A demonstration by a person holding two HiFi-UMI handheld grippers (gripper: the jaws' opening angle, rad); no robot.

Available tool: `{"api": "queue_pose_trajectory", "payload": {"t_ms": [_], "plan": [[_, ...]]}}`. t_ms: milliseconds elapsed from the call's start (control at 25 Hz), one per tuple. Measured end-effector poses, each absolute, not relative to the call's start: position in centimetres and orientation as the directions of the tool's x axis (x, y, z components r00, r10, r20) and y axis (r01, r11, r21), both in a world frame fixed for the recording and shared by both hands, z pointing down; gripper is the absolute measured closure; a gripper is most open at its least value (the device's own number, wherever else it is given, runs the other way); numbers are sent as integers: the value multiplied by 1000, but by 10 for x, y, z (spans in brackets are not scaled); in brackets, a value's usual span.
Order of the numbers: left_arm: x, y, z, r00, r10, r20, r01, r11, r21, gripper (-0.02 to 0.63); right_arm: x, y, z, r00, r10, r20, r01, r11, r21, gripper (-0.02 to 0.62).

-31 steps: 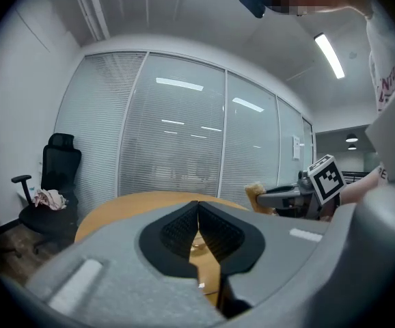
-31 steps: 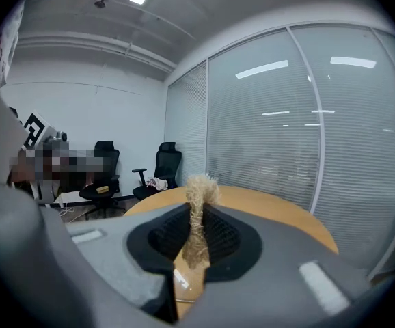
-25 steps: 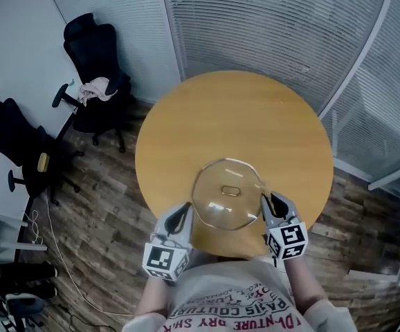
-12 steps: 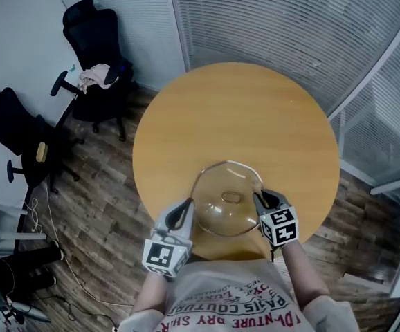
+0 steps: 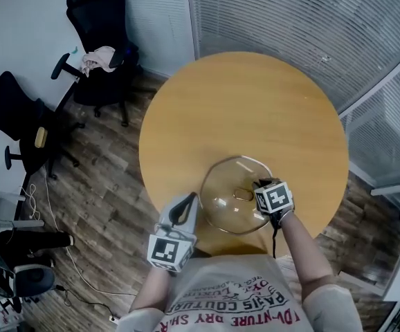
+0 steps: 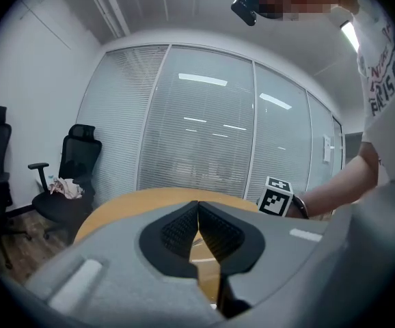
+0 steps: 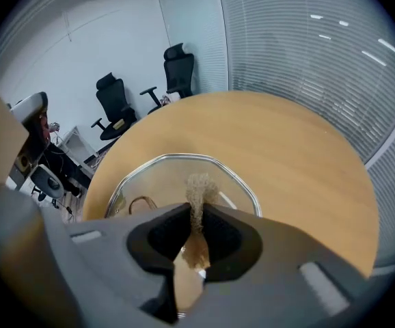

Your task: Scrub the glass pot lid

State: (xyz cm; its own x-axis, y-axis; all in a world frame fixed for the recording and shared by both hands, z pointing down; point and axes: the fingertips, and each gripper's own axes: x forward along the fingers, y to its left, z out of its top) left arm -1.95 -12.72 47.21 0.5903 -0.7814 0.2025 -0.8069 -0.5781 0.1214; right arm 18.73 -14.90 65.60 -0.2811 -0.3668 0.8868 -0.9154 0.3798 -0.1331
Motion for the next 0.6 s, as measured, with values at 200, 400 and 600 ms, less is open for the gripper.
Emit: {"api": "queue_pose_trajectory", "payload": {"t_ms": [200,400,600], "plan": [[-27,-131,479,584,-781,219,-811,-570,131,597,188,-153,676,-262,-292,920,-918,369,-144,541],[-40,-136,486,574,-786,229,-819,-557,140,598,177,-159,682,-270,-269,925,-915,371,-159,541],[-43,-141,485,576,-785,227,-817,-558,146,597,167,-164,678,-279,-251,927,-905,393,-166,541]]}}
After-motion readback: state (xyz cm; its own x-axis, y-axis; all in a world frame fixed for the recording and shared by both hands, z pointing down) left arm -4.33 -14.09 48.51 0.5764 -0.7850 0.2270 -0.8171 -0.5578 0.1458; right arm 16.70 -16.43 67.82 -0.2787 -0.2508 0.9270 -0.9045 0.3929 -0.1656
